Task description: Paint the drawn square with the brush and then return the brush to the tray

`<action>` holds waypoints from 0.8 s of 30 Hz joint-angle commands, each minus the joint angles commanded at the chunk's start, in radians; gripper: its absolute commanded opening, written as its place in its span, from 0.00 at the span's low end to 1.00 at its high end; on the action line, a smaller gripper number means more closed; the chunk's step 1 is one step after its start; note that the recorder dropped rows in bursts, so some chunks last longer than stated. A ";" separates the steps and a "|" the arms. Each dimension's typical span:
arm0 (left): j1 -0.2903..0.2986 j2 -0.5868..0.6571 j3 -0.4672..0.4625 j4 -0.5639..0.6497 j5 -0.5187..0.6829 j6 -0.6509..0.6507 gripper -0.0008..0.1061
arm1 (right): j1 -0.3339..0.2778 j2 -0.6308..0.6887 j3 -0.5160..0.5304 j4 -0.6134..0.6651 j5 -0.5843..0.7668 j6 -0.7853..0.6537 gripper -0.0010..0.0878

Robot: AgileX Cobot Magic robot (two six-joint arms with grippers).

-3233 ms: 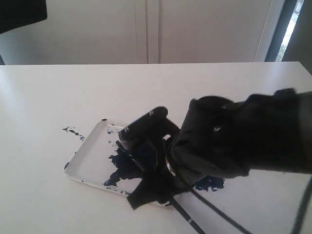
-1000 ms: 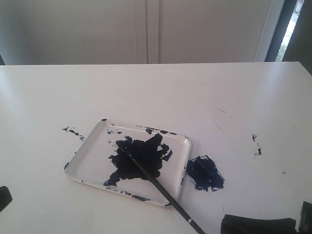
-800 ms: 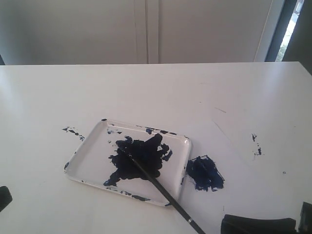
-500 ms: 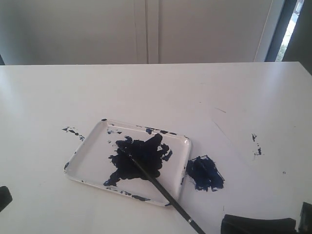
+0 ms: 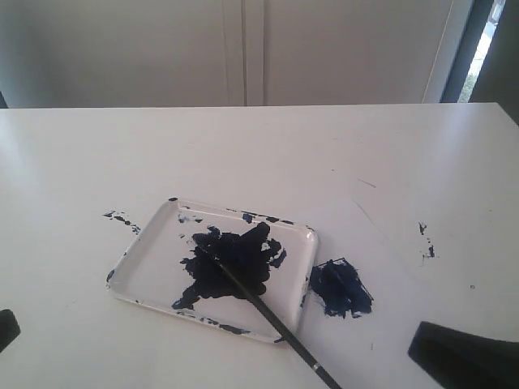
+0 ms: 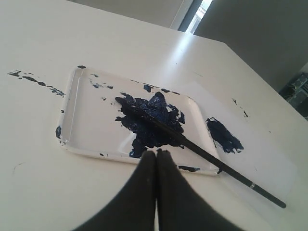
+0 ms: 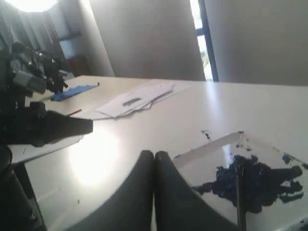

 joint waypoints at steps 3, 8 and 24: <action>0.000 0.000 0.000 0.000 0.000 0.000 0.01 | -0.060 -0.070 0.000 0.000 0.000 0.000 0.01; 0.000 0.000 0.000 0.000 -0.002 0.000 0.01 | -0.183 -0.128 0.000 0.000 0.000 0.000 0.01; 0.196 -0.158 0.000 0.004 -0.007 0.000 0.01 | -0.472 -0.128 0.000 0.000 0.007 -0.002 0.01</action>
